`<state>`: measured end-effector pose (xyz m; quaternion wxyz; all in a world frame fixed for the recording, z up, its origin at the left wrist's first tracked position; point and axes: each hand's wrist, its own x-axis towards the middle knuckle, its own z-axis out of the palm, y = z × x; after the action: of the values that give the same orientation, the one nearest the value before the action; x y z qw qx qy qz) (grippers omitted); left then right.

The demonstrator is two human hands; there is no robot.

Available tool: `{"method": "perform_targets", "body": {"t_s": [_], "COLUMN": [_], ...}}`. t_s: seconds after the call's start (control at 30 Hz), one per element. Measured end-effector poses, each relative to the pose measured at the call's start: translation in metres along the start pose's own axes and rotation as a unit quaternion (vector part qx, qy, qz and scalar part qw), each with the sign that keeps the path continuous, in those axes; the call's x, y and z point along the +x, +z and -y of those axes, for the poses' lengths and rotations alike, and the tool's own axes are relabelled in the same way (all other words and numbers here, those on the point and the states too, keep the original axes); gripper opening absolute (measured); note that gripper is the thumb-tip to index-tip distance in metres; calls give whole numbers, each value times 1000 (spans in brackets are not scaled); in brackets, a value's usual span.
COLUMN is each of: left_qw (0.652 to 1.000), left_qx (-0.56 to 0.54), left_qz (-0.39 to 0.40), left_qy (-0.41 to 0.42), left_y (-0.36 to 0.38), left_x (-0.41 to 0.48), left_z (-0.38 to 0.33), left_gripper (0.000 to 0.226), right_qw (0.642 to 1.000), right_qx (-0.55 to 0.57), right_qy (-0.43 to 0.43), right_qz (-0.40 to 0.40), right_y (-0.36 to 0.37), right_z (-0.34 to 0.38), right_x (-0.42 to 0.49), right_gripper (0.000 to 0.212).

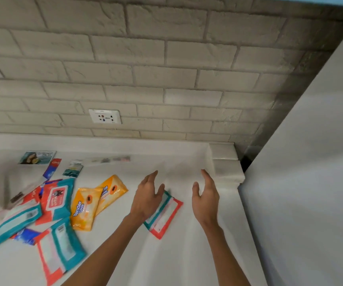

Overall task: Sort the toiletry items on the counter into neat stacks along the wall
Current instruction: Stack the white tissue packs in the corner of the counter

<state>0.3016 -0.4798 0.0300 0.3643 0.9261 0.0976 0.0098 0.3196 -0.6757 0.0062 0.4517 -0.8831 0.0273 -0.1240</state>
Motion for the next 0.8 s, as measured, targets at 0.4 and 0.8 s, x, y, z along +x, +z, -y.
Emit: {"method": "perform_targets", "body": {"t_s": [0.4, 0.8], "left_qw": [990, 946], "left_qx": [-2, -42], "left_qz": [-96, -275], "left_qy": [-104, -167], "left_y": [-172, -321], "left_x": [-62, -108], "left_z": [188, 330], "left_gripper": [55, 48], "right_qw": [990, 964], "right_qx": [14, 73], "right_qy": [-35, -36], "right_qz": [138, 251], "right_y": [182, 344], "right_z": [139, 296], "right_x": [-102, -199], "right_gripper": [42, 39]}}
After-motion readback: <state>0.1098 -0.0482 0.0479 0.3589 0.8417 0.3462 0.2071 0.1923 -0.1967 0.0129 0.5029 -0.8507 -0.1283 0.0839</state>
